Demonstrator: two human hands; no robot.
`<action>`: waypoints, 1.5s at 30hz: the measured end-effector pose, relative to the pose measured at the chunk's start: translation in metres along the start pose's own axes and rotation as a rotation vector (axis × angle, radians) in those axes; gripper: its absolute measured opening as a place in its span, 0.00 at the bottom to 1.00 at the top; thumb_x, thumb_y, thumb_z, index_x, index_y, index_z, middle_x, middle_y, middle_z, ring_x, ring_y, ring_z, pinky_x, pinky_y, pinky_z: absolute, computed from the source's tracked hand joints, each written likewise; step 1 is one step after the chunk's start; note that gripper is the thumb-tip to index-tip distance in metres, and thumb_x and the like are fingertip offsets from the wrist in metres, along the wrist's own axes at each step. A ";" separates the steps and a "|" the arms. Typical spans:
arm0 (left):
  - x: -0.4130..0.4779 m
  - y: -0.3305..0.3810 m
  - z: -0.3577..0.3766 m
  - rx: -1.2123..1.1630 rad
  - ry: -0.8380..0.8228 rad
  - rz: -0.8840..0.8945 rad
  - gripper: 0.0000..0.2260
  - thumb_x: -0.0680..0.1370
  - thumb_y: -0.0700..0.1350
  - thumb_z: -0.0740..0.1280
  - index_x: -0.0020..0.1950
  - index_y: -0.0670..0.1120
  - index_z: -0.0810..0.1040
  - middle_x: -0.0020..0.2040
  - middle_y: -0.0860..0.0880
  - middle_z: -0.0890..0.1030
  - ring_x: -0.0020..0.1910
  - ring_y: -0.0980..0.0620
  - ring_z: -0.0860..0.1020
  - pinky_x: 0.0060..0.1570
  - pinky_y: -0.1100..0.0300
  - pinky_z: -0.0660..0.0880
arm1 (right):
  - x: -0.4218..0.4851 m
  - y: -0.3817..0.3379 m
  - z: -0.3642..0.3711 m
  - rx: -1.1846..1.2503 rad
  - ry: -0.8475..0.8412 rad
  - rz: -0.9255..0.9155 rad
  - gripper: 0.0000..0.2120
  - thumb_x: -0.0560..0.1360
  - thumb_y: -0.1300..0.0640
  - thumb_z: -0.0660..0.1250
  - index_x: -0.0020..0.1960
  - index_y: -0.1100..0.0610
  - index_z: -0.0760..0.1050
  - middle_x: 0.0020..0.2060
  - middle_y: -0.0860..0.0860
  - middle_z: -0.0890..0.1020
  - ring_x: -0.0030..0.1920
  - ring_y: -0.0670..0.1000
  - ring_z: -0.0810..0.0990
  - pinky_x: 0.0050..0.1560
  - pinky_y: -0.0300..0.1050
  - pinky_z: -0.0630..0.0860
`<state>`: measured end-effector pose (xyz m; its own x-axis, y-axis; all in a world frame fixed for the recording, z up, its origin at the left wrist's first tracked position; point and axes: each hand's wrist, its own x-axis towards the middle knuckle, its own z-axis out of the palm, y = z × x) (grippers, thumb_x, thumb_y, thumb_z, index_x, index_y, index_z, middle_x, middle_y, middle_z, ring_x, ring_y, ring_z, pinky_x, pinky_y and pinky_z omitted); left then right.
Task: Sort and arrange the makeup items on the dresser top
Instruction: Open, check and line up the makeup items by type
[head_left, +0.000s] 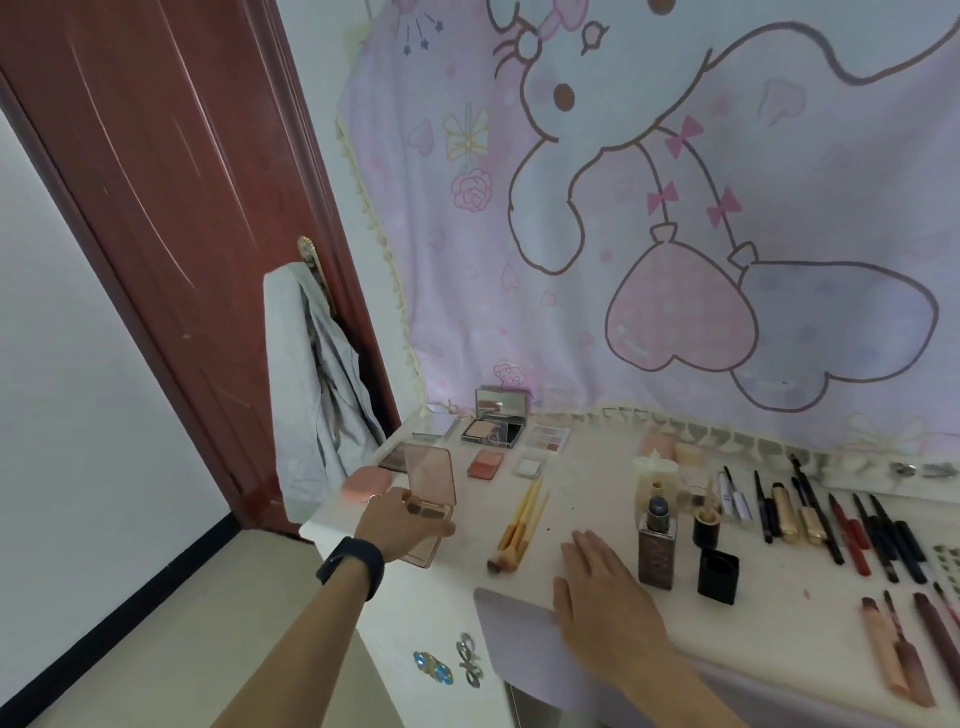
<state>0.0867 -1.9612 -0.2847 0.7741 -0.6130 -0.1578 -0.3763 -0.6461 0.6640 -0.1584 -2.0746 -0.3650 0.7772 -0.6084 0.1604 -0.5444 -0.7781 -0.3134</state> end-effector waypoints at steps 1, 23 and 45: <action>0.004 0.003 0.003 0.031 -0.007 -0.003 0.35 0.62 0.56 0.81 0.63 0.46 0.72 0.58 0.48 0.79 0.56 0.48 0.77 0.59 0.52 0.76 | -0.001 -0.001 0.001 -0.034 0.018 -0.012 0.30 0.84 0.46 0.42 0.81 0.60 0.54 0.81 0.56 0.55 0.81 0.53 0.49 0.79 0.45 0.44; 0.022 0.011 0.057 0.135 0.142 -0.007 0.42 0.68 0.62 0.73 0.75 0.44 0.63 0.67 0.44 0.73 0.67 0.42 0.67 0.60 0.50 0.70 | -0.013 -0.007 -0.013 -0.115 0.085 0.003 0.27 0.76 0.48 0.53 0.57 0.62 0.85 0.57 0.56 0.85 0.59 0.54 0.84 0.59 0.51 0.81; 0.003 -0.009 0.061 -0.030 0.160 0.095 0.33 0.74 0.55 0.71 0.76 0.48 0.64 0.69 0.45 0.71 0.71 0.43 0.62 0.68 0.50 0.64 | -0.005 0.004 0.005 -0.079 0.039 -0.036 0.30 0.85 0.45 0.43 0.82 0.58 0.53 0.82 0.53 0.54 0.81 0.51 0.49 0.74 0.41 0.34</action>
<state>0.0614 -1.9852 -0.3351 0.8079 -0.5889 0.0228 -0.4377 -0.5736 0.6924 -0.1623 -2.0741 -0.3720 0.7851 -0.5838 0.2068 -0.5405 -0.8088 -0.2317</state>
